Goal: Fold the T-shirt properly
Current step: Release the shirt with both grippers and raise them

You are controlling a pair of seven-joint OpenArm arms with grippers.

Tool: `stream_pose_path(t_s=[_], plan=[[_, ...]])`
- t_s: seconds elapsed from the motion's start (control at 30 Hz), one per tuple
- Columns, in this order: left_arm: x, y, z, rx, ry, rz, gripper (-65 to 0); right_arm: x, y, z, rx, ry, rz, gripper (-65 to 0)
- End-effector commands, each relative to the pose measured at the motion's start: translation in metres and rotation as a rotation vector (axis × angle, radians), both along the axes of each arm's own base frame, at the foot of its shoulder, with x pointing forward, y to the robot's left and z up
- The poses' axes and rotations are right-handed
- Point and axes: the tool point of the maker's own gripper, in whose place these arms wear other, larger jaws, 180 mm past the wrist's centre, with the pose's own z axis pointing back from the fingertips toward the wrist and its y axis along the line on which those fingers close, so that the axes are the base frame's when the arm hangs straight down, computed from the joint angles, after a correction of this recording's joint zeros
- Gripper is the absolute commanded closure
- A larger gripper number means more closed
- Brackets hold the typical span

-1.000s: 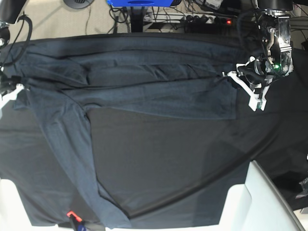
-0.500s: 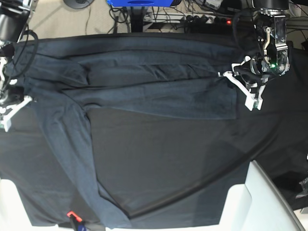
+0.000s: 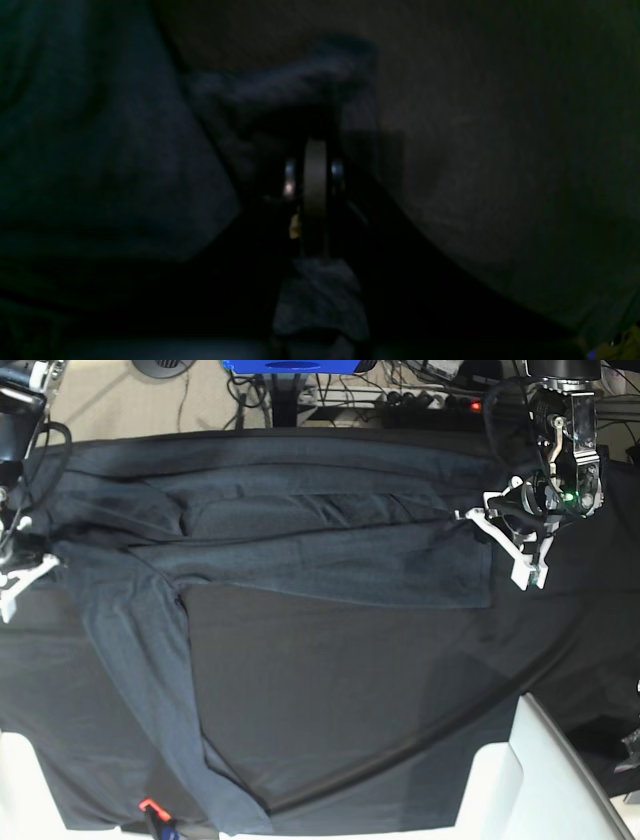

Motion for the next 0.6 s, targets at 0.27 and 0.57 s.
stream_pose_path(t_s=[0.27,0.57], plan=[[0.007,0.005,0.008,0.012,-0.031,-0.003,0.0,0.014,-0.016,0.012,-0.021,-0.038,-0.016,-0.3],[0.007,0.007,0.010,0.016,-0.038,0.005,-33.4,0.028,-0.020,0.050,-0.100,-0.132,0.010,-0.8]])
